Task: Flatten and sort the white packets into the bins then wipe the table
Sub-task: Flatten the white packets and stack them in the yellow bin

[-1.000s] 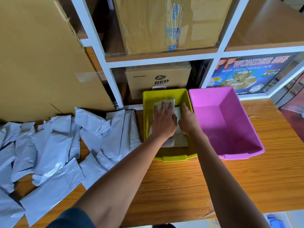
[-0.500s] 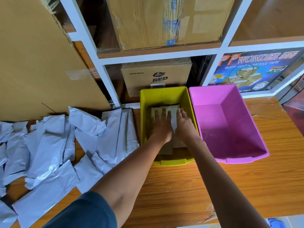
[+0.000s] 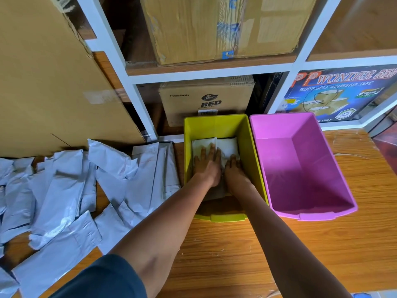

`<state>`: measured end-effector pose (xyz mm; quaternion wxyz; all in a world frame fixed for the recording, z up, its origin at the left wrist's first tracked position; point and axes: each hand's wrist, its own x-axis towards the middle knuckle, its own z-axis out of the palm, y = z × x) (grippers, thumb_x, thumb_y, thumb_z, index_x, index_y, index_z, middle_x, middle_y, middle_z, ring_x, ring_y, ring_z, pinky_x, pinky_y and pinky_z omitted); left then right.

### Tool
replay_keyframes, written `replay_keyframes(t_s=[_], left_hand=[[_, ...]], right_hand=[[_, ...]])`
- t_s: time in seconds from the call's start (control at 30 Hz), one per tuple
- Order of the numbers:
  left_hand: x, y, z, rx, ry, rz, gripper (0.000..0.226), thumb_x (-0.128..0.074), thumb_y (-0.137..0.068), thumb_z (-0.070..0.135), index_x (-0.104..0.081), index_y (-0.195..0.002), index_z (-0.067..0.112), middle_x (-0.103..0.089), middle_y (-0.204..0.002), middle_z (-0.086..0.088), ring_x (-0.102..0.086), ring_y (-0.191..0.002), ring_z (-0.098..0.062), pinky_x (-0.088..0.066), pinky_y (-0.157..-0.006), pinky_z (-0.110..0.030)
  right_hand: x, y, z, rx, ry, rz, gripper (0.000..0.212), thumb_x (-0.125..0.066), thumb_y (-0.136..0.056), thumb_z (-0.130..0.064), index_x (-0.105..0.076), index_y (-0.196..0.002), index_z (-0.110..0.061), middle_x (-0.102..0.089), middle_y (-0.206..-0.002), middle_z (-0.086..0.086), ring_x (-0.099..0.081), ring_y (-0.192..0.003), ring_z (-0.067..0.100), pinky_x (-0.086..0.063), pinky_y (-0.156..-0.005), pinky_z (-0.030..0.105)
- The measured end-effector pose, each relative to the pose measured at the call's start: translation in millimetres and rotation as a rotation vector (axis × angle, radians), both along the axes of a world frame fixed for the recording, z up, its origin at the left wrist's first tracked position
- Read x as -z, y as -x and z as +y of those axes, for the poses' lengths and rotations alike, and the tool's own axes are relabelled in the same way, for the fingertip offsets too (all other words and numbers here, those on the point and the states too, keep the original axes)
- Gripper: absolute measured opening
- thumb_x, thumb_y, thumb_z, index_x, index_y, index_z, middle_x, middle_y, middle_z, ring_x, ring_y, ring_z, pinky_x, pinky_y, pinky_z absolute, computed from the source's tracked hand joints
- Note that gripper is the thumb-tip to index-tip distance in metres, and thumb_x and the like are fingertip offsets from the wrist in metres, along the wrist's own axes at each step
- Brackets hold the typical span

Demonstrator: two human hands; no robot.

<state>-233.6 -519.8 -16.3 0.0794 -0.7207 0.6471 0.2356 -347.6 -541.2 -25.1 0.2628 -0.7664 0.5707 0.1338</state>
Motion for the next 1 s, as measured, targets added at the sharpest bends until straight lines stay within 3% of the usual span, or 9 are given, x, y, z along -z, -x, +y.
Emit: replay_keyframes(t_s=[0.1, 0.27, 0.37, 0.53, 0.6, 0.67, 0.73, 0.83, 1.0], left_hand=[[-2, 4, 6, 0.0, 0.004, 0.038, 0.083, -0.043, -0.108, 0.021, 0.015, -0.167, 0.023, 0.03, -0.172, -0.002, 0.019, -0.16, -0.037, -0.004, -0.13, -0.056], [-7, -6, 10, 0.056, -0.121, 0.036, 0.086, -0.046, -0.11, 0.037, 0.017, -0.166, 0.018, 0.031, -0.171, -0.003, 0.021, -0.159, -0.035, -0.005, -0.13, -0.056], [-27, -6, 15, 0.058, -0.108, 0.111, 0.087, -0.05, -0.108, 0.019, 0.013, -0.167, 0.013, 0.025, -0.173, -0.006, 0.014, -0.161, -0.032, -0.01, -0.13, -0.051], [-68, -17, 34, 0.081, 0.25, 0.207, 0.074, -0.059, -0.101, 0.005, -0.021, -0.165, 0.006, -0.009, -0.175, -0.017, -0.013, -0.161, -0.032, -0.024, -0.128, -0.043], [-80, -29, 47, 0.053, 0.426, 0.265, 0.058, -0.053, -0.103, 0.005, -0.038, -0.158, 0.006, -0.032, -0.166, -0.015, -0.034, -0.152, -0.033, -0.039, -0.12, -0.046], [-90, -48, 66, 0.013, 0.574, 0.302, 0.048, -0.054, -0.101, 0.007, -0.051, -0.15, 0.008, -0.047, -0.151, -0.011, -0.05, -0.135, -0.032, -0.051, -0.104, -0.05], [-98, -72, 89, -0.024, 0.666, 0.289, 0.044, -0.056, -0.098, 0.009, -0.058, -0.142, 0.013, -0.052, -0.142, -0.007, -0.053, -0.127, -0.03, -0.056, -0.092, -0.05], [-105, -110, 131, -0.064, 0.786, 0.236, 0.039, -0.059, -0.091, 0.008, -0.063, -0.129, 0.015, -0.057, -0.128, -0.006, -0.055, -0.118, -0.029, -0.057, -0.078, -0.049], [-96, -172, 212, -0.127, 0.792, 0.194, 0.041, -0.058, -0.09, 0.005, -0.062, -0.13, 0.014, -0.057, -0.133, -0.007, -0.054, -0.126, -0.03, -0.058, -0.078, -0.048]], right_hand=[[-2, 2, 1, -0.063, 0.048, 0.015, 0.086, -0.049, -0.107, -0.014, 0.017, -0.16, 0.001, 0.019, -0.169, 0.024, 0.005, -0.159, 0.041, -0.013, -0.128, 0.046], [2, 5, 1, -0.114, 0.051, 0.109, 0.075, -0.038, -0.11, -0.016, 0.014, -0.159, 0.007, 0.017, -0.168, 0.028, 0.006, -0.158, 0.043, -0.004, -0.129, 0.046], [-7, 5, 6, -0.136, 0.088, 0.121, 0.077, -0.043, -0.108, -0.01, 0.012, -0.16, 0.005, 0.015, -0.169, 0.026, 0.002, -0.159, 0.041, -0.013, -0.129, 0.045], [-55, -3, 15, -0.067, 0.229, -0.016, 0.082, -0.062, -0.097, 0.004, -0.013, -0.162, -0.001, -0.003, -0.171, 0.023, -0.014, -0.159, 0.037, -0.038, -0.117, 0.043], [-76, -11, 23, -0.022, 0.324, -0.101, 0.066, -0.059, -0.097, 0.003, -0.03, -0.156, -0.004, -0.021, -0.167, 0.025, -0.028, -0.153, 0.04, -0.044, -0.11, 0.047], [-95, -22, 37, 0.028, 0.464, -0.218, 0.042, -0.054, -0.101, -0.004, -0.045, -0.142, -0.004, -0.047, -0.148, 0.025, -0.049, -0.134, 0.044, -0.051, -0.092, 0.048], [-113, -39, 55, 0.064, 0.58, -0.318, 0.032, -0.053, -0.104, -0.011, -0.051, -0.135, -0.003, -0.058, -0.131, 0.026, -0.058, -0.116, 0.046, -0.051, -0.079, 0.047], [-127, -70, 85, 0.073, 0.689, -0.429, 0.033, -0.053, -0.104, -0.016, -0.054, -0.135, -0.004, -0.061, -0.126, 0.027, -0.058, -0.111, 0.048, -0.051, -0.076, 0.05], [-121, -136, 155, -0.017, 0.842, -0.54, 0.021, -0.055, -0.095, -0.012, -0.059, -0.114, -0.005, -0.059, -0.105, 0.02, -0.053, -0.095, 0.044, -0.049, -0.067, 0.052]])
